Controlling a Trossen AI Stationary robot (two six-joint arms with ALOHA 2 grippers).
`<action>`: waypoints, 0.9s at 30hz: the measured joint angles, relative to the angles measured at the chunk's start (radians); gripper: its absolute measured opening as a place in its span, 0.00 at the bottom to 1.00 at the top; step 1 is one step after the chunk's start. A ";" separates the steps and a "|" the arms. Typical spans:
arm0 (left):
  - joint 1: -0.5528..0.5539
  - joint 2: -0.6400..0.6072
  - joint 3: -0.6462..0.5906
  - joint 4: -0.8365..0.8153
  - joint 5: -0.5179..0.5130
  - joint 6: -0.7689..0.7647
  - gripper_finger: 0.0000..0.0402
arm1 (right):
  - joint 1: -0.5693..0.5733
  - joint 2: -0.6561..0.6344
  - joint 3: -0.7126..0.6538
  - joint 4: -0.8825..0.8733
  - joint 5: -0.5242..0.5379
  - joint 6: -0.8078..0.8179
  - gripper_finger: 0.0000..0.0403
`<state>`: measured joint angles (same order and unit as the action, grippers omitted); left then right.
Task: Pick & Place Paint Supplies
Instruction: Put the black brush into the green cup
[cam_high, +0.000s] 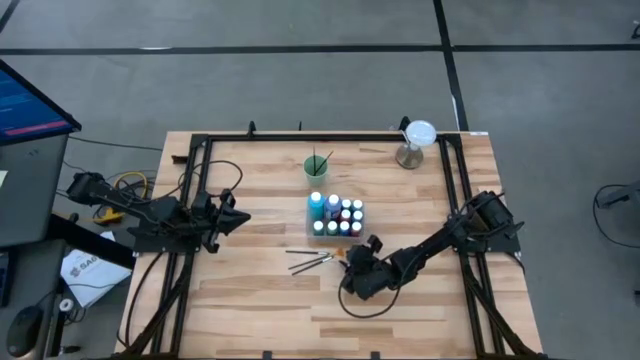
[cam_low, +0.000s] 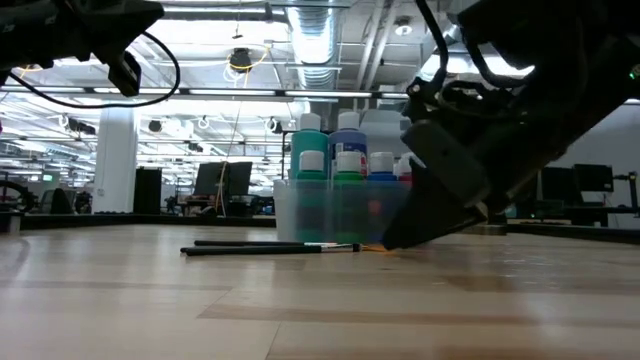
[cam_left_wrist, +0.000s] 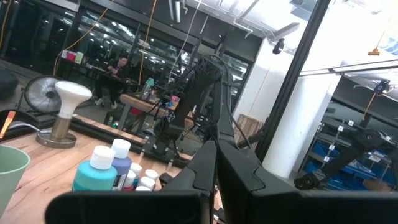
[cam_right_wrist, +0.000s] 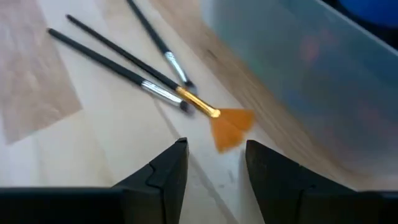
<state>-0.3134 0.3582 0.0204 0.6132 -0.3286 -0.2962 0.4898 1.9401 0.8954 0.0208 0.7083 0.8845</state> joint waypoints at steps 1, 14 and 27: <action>0.000 0.000 0.000 0.000 0.000 0.000 0.02 | 0.000 0.000 0.000 -0.011 0.007 0.005 0.39; 0.000 0.000 0.000 0.002 0.000 0.000 0.02 | -0.014 -0.001 0.000 0.032 0.038 -0.053 0.39; 0.000 0.000 0.000 0.002 0.000 0.000 0.02 | -0.025 0.062 0.012 0.023 0.006 0.003 0.29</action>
<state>-0.3130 0.3584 0.0204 0.6155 -0.3290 -0.2966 0.4652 2.0026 0.9073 0.0440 0.7146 0.8875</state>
